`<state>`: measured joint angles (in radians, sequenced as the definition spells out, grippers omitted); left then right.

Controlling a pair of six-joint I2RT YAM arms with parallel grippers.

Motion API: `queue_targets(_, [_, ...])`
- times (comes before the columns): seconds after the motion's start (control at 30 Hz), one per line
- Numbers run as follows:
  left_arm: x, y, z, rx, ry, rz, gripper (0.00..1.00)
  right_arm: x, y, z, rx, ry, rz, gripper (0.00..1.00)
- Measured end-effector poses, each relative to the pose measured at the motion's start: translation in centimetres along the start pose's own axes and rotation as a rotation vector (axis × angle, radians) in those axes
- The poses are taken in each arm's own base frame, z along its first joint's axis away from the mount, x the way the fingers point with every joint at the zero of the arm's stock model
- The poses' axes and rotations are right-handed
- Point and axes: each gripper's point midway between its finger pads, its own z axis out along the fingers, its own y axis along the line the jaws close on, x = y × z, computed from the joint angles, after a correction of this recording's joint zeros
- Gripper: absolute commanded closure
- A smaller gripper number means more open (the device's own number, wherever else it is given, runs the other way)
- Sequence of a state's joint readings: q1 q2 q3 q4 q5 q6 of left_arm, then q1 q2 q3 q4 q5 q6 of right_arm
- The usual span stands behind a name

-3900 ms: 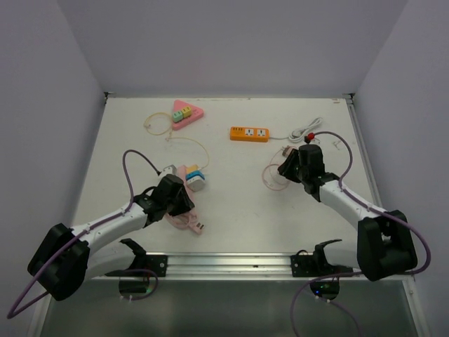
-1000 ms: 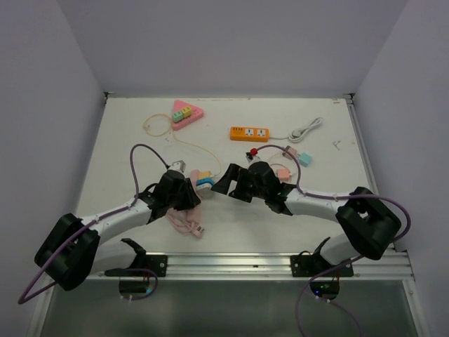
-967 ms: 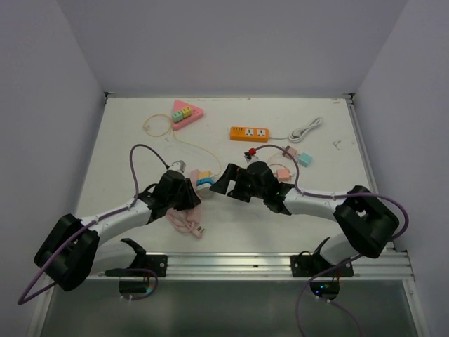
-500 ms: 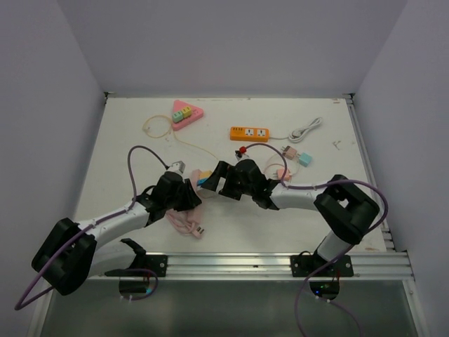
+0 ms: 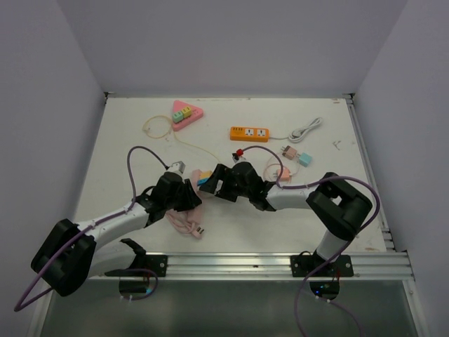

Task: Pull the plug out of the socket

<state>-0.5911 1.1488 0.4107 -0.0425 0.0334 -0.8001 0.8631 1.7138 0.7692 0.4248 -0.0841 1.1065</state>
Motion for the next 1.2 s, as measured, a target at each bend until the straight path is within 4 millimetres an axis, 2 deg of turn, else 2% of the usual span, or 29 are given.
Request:
queue_targets(0.2, [-0.1, -0.1, -0.1, 0.005, -0.005, -0.001, 1.0, -0.3, 0.4, 0.1, -0.017, -0.012, 0.005, 0.28])
queue_targets(0.33, [-0.1, -0.1, -0.1, 0.005, -0.007, -0.004, 1.0, -0.3, 0.4, 0.1, -0.016, -0.017, 0.012, 0.4])
queue_targets(0.43, [-0.1, -0.1, -0.1, 0.007, -0.011, -0.014, 1.0, -0.4, 0.3, 0.1, -0.017, -0.022, 0.014, 0.61])
queue_targets(0.47, [-0.1, -0.1, -0.1, 0.006, -0.012, -0.019, 1.0, -0.4, 0.3, 0.1, -0.019, -0.023, 0.016, 0.71])
queue_targets(0.53, [-0.1, -0.1, 0.0, 0.005, -0.016, -0.032, 1.0, -0.3, 0.2, 0.1, -0.022, -0.026, 0.018, 0.79])
queue_targets(0.57, [-0.1, -0.1, 0.0, 0.003, -0.017, -0.04, 1.0, -0.3, 0.2, 0.0, -0.025, -0.028, 0.019, 0.87])
queue_targets(0.7, [-0.1, 0.0, 0.0, -0.008, -0.021, -0.077, 1.0, -0.2, 0.0, 0.0, -0.032, -0.033, 0.024, 1.0])
queue_targets(0.93, [0.1, 0.1, 0.4, -0.029, -0.016, -0.145, 1.0, -0.3, -0.4, -0.3, -0.028, -0.059, 0.021, 1.0])
queue_targets(1.2, [-0.4, -1.3, 0.1, 0.011, -0.04, -0.199, 1.0, -1.4, 0.3, -2.1, -0.015, -0.123, 0.002, 1.0])
